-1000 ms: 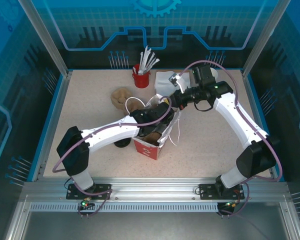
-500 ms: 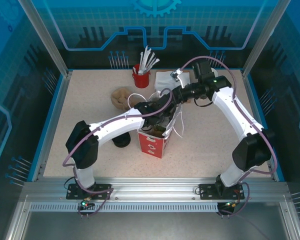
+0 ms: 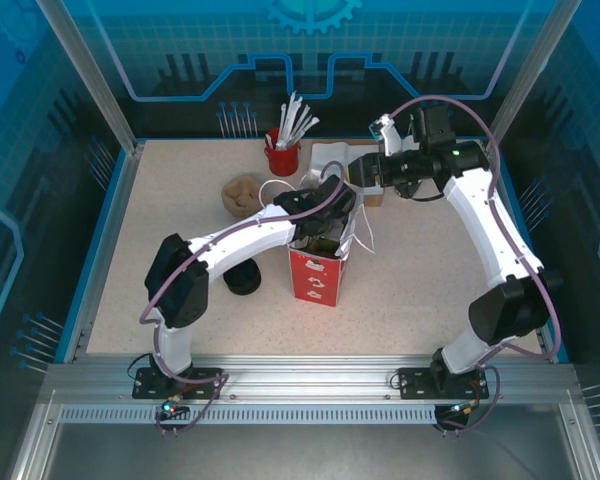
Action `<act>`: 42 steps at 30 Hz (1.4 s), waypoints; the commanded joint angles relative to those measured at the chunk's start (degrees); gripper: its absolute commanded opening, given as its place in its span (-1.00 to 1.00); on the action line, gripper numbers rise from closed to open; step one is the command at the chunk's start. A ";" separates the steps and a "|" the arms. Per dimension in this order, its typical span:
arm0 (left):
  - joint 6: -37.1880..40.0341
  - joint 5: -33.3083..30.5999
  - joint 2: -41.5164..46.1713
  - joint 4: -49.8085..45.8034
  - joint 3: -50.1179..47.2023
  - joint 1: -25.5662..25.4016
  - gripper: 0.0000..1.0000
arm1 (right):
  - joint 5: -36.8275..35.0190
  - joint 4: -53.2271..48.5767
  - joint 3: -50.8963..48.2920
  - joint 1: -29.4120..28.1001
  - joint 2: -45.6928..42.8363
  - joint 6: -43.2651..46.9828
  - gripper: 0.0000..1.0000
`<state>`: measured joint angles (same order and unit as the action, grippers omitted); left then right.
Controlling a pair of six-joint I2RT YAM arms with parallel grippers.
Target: Pack the takeout coffee
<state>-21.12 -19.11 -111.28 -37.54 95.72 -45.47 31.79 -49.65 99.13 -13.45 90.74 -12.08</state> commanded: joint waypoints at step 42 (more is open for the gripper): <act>-8.27 5.40 -8.81 -9.22 6.18 0.70 0.29 | -16.87 1.48 -18.64 -5.77 -15.43 -32.68 0.10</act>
<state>-27.20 -18.04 -116.71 -42.39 102.28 -44.99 15.33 -49.10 81.03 -18.26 74.39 -44.42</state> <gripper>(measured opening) 0.650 0.553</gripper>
